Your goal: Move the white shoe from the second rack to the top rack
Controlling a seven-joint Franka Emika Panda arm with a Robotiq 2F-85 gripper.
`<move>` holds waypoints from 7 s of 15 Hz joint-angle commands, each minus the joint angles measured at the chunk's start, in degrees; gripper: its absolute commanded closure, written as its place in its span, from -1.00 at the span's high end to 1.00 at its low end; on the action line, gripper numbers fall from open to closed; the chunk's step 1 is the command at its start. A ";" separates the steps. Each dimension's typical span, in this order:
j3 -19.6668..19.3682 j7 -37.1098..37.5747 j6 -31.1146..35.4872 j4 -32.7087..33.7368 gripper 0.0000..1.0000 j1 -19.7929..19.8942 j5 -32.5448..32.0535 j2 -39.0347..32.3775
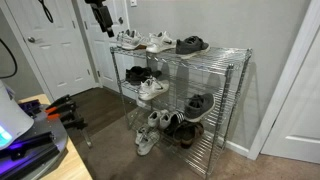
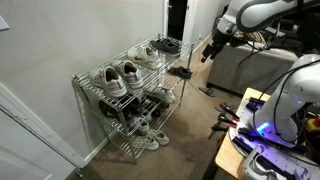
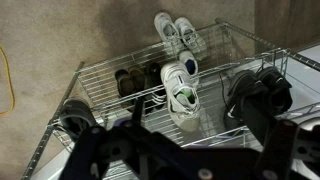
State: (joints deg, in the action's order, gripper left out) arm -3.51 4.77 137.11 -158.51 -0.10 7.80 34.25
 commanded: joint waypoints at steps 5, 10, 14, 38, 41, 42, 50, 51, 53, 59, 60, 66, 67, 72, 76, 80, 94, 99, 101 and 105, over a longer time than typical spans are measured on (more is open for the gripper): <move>0.51 -0.29 -0.24 0.11 1.00 0.52 0.39 0.02; 0.21 0.43 7.65 -0.61 1.00 0.24 1.79 -7.77; -1.40 0.84 21.13 -1.17 1.00 -0.96 6.54 -18.06; -0.40 -15.18 35.62 4.06 1.00 -12.76 59.06 -37.13; -0.40 -15.19 35.59 4.07 1.00 -12.76 59.06 -37.13; -0.40 -15.19 35.59 4.07 1.00 -12.76 59.06 -37.13; 4.95 -6.50 48.22 22.82 1.00 -19.35 62.70 -61.00; 4.50 -5.37 48.72 26.23 1.00 -19.83 62.55 -64.66; 3.07 -2.83 48.99 30.11 1.00 -20.84 62.30 -68.36; 1.47 6.55 51.42 34.27 1.00 -19.50 58.34 -72.20; 0.84 6.66 51.31 34.99 1.00 -19.57 58.27 -72.80; -5.29 10.87 48.82 41.20 1.00 -22.33 57.78 -78.82; -6.81 12.11 47.29 42.62 1.00 -22.90 57.55 -80.16; -13.47 18.25 37.64 46.89 1.00 -26.01 54.80 -84.30; -15.31 19.29 31.90 47.70 1.00 -26.82 53.18 -82.99; -16.76 19.17 30.90 47.32 1.00 -28.19 53.09 -81.80; -20.05 24.47 30.73 36.42 1.00 -34.52 43.73 -76.67; -16.56 32.51 29.39 33.99 1.00 -32.36 33.32 -75.01; -15.34 35.60 29.42 34.04 1.00 -30.83 30.14 -75.17; -12.04 41.38 32.62 36.12 1.00 -27.59 26.00 -77.59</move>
State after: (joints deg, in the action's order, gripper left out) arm -18.54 41.37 167.47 -122.37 -30.68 37.47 -43.17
